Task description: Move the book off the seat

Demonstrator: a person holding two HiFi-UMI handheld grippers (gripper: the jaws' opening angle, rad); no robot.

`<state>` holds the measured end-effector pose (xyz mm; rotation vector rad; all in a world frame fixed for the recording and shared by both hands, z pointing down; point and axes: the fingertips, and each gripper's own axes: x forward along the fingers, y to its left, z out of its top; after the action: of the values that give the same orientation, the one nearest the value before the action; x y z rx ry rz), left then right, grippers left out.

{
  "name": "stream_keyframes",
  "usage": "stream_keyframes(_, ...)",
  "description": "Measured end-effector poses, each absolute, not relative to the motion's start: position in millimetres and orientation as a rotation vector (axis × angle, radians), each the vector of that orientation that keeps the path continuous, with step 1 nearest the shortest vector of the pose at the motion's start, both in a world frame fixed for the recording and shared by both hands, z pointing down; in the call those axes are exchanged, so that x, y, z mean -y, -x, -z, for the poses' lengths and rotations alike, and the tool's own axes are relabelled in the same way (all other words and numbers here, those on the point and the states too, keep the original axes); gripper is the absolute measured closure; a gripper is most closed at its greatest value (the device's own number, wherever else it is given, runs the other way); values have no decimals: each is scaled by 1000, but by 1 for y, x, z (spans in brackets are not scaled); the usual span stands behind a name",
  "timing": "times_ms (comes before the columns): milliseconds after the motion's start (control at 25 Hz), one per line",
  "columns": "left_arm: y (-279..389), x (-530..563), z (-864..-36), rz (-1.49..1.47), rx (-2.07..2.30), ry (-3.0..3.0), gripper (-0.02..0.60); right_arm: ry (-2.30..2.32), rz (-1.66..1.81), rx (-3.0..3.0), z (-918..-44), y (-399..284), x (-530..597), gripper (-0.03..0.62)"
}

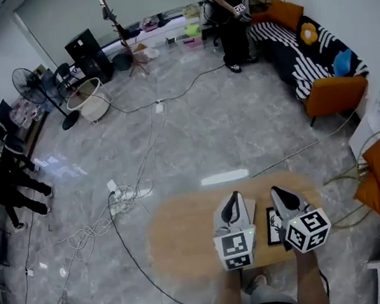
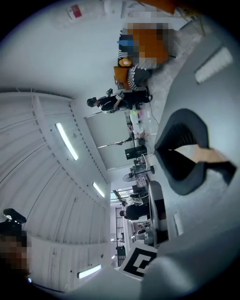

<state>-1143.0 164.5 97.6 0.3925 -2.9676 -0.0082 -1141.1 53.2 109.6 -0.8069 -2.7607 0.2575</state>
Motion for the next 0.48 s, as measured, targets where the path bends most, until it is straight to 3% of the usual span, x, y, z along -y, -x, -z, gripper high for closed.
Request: stream_keyframes(480, 1115, -229, -19, -49, 3138, -58, 571, 969, -1, 2911, -16, 1145, -97, 591)
